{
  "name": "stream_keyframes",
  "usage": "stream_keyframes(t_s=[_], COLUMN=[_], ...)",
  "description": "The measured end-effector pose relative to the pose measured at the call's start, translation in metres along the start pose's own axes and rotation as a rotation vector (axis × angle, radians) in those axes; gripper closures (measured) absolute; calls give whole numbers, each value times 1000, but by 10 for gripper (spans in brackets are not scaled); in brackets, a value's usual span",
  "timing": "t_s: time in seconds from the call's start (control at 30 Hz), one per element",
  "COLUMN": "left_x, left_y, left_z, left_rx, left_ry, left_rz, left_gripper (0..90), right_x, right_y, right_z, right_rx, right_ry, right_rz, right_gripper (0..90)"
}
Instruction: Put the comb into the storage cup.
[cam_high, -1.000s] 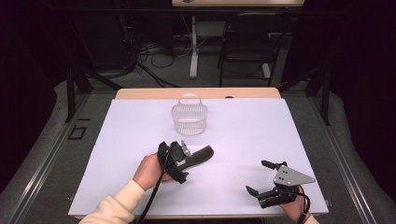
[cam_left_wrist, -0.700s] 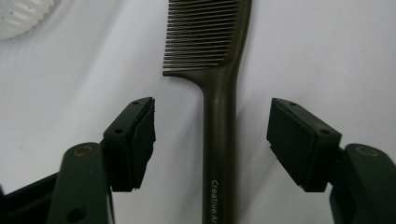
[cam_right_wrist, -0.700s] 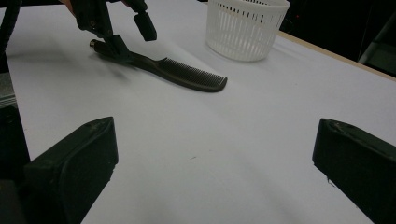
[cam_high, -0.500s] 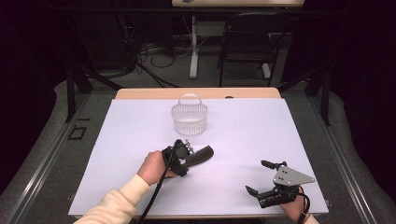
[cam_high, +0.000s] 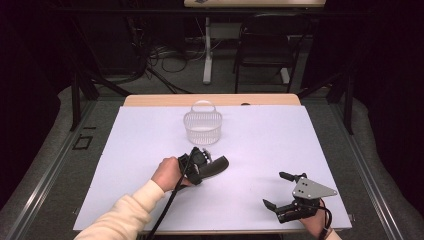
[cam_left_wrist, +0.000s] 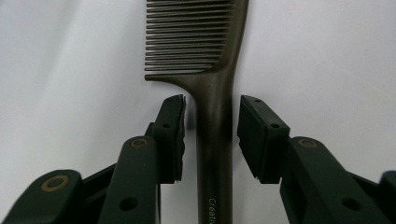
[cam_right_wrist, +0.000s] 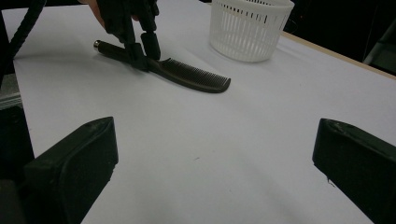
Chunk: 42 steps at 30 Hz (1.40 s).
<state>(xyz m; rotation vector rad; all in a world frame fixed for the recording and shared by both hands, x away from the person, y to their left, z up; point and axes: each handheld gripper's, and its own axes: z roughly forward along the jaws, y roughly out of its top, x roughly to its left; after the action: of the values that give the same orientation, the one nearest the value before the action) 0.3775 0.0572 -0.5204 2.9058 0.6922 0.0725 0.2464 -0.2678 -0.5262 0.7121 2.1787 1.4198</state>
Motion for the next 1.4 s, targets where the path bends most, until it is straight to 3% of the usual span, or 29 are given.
stream_keyframes(t_s=[0.17,0.7,0.97,1.17,1.4], left_x=[4,8,7,5,4], left_y=[1,1,-2,-6,-12], left_z=[3,2,-7,-18,-28], left_rx=[27,34,-2,-70,-106], left_ry=[-25,-47,-33,-24,-26], left_rz=[1,8,7,-6,-9], left_gripper=[634,716,719,719,719], right_x=[0,-1,0,0,0], right_y=[0,0,0,0,0], right_z=[0,1,1,1,2], right_rx=[2,10,12,15,14], right_ry=[2,10,8,5,5], right_rz=[-3,0,-2,-6,-8], right_gripper=[0,0,0,0,0])
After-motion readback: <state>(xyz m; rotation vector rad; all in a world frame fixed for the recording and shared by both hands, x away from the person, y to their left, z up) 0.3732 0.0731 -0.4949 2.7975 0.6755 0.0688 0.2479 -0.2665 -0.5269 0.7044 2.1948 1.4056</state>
